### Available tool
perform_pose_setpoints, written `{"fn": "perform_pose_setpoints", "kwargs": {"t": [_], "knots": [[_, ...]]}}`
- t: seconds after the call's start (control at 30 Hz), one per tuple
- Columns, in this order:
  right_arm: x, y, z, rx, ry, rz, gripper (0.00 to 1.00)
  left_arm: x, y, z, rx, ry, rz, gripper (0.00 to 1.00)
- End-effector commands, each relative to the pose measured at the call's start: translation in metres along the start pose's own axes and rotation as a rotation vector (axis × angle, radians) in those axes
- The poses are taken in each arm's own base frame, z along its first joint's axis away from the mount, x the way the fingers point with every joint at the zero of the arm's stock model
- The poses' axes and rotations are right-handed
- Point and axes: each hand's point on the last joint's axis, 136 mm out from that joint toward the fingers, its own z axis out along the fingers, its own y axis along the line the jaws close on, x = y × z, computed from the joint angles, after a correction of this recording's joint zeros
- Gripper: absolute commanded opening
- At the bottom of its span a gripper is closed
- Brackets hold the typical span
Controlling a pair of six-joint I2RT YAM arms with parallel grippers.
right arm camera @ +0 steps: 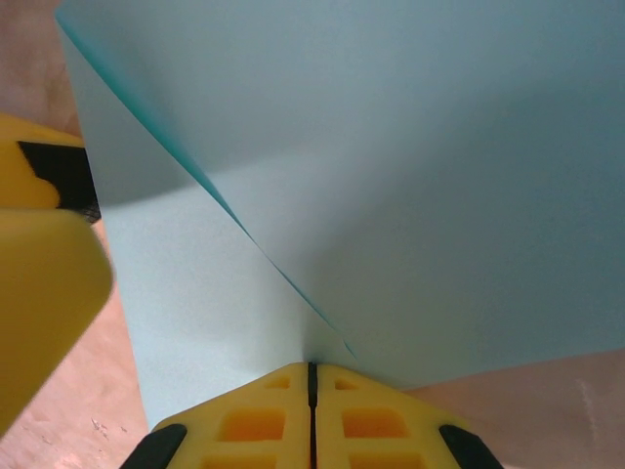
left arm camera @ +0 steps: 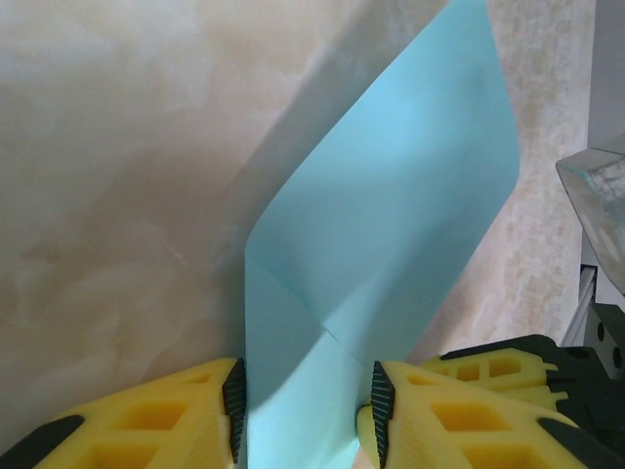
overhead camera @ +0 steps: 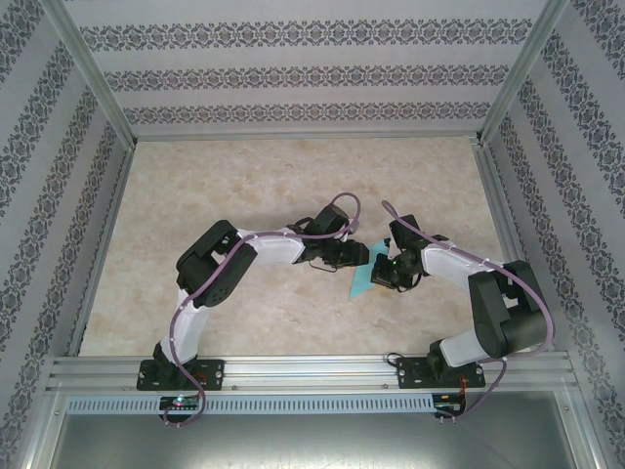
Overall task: Fold a paper plane with a square sheet of paper (pick it up from the middle)
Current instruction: Fold the wing for the fifth time at the center of the table.
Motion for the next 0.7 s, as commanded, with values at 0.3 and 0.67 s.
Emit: {"fn": "perform_pose_setpoints", "kwargs": {"t": [0.3,0.67], "knots": [[-0.009,0.004,-0.008,-0.008,-0.043,-0.016,0.07,0.008,-0.002,0.003,-0.016,0.030,0.057,0.13],[-0.018,0.046,-0.018,-0.134,-0.028,-0.071,0.10,0.010,0.008,-0.019,-0.080,-0.043,0.064,0.05]]}}
